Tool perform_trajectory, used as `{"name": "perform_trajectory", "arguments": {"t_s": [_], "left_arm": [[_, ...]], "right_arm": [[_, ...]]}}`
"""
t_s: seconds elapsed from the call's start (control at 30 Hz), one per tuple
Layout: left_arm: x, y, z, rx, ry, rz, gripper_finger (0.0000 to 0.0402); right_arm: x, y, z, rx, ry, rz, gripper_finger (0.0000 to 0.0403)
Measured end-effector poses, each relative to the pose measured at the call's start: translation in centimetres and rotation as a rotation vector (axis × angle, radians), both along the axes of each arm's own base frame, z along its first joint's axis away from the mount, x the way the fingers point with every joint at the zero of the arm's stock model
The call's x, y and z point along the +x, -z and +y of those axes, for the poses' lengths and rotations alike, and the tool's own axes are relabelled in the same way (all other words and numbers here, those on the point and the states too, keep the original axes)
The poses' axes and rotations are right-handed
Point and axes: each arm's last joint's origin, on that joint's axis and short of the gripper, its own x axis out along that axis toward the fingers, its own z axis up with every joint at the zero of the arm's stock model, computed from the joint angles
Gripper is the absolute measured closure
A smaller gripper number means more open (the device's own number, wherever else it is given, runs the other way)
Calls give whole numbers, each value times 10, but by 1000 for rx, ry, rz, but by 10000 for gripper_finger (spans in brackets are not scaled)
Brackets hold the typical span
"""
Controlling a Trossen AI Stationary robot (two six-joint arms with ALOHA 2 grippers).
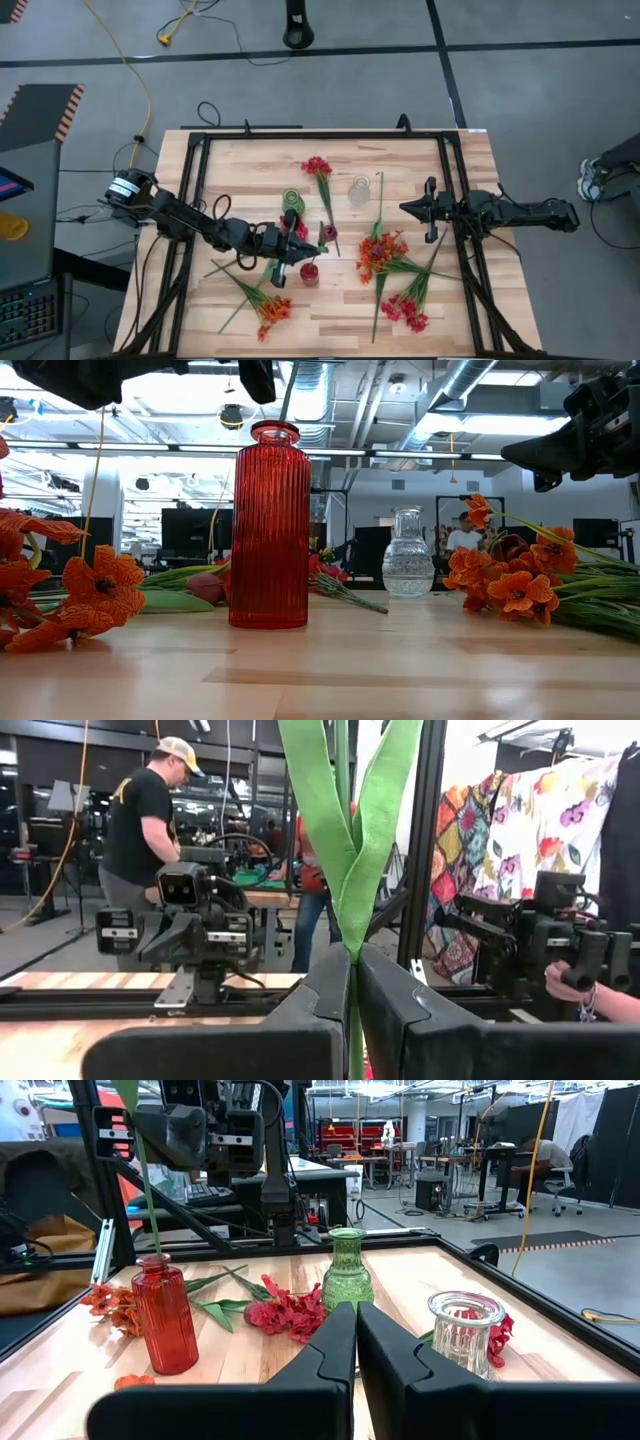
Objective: Sort flowers into vase by color
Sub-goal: Put the top red flower into the red vase, then put the left pink flowers into the green vase
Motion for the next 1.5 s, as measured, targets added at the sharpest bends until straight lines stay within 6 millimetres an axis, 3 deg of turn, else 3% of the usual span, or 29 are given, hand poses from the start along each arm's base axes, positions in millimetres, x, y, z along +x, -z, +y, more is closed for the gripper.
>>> {"name": "perform_trajectory", "arguments": {"t_s": [0.33, 0.87, 1.27, 1.5], "left_arm": [[0, 3, 0, 58, -10, 21, 385], [-8, -3, -11, 193, -89, 27, 237], [-55, -35, -5, 170, -253, 265, 208], [-91, -30, 13, 1, -306, 541, 208]], "right_arm": [[0, 0, 0, 0, -1, 0, 360], [0, 0, 0, 0, 0, 0, 360], [0, 0, 0, 0, 0, 0, 360], [0, 0, 0, 0, -1, 0, 360]]}}
